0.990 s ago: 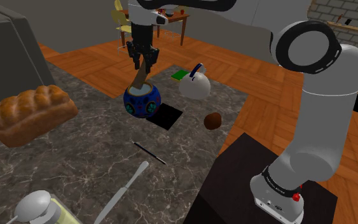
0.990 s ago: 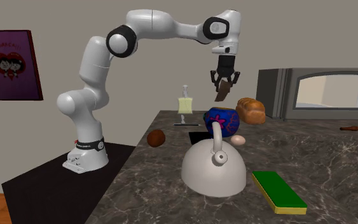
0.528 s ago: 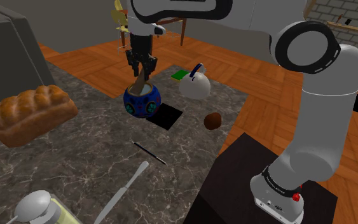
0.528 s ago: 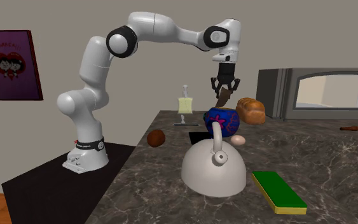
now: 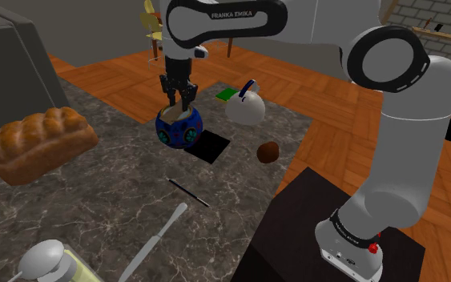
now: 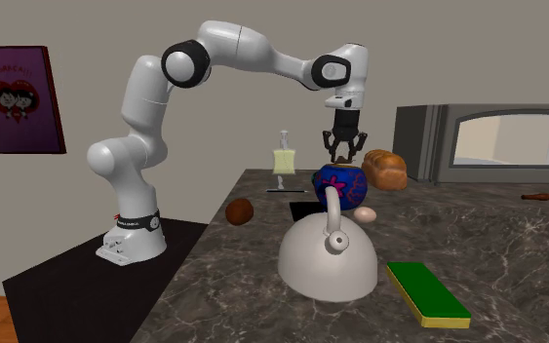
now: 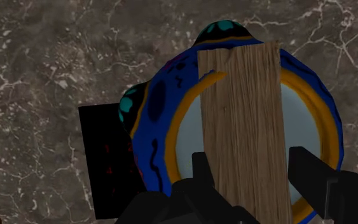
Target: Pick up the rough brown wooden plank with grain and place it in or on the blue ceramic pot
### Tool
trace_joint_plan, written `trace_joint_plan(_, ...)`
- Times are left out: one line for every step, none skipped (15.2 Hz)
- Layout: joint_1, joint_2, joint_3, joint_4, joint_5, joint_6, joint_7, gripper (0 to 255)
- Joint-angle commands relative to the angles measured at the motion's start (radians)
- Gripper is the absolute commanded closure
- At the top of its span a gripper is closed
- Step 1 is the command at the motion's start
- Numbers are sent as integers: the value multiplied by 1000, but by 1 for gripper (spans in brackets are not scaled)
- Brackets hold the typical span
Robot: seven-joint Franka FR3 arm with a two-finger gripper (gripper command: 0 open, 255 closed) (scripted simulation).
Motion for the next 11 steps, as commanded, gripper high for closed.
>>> trace_joint_plan(0,2,0,-2,-1,5,0,255)
trace_joint_plan(0,2,0,-2,-1,5,0,255)
trace_joint_plan(0,2,0,-2,-1,5,0,255)
trace_joint_plan(0,2,0,-2,-1,5,0,255)
trace_joint_plan(0,2,0,-2,-1,5,0,255)
trace_joint_plan(0,2,0,-2,-1,5,0,255)
trace_joint_plan(0,2,0,-2,-1,5,0,0)
trace_joint_plan(0,2,0,-2,-1,5,0,0)
trace_joint_plan(0,2,0,-2,-1,5,0,0)
trace_joint_plan(0,2,0,-2,-1,5,0,0)
trace_joint_plan(0,2,0,-2,-1,5,0,0)
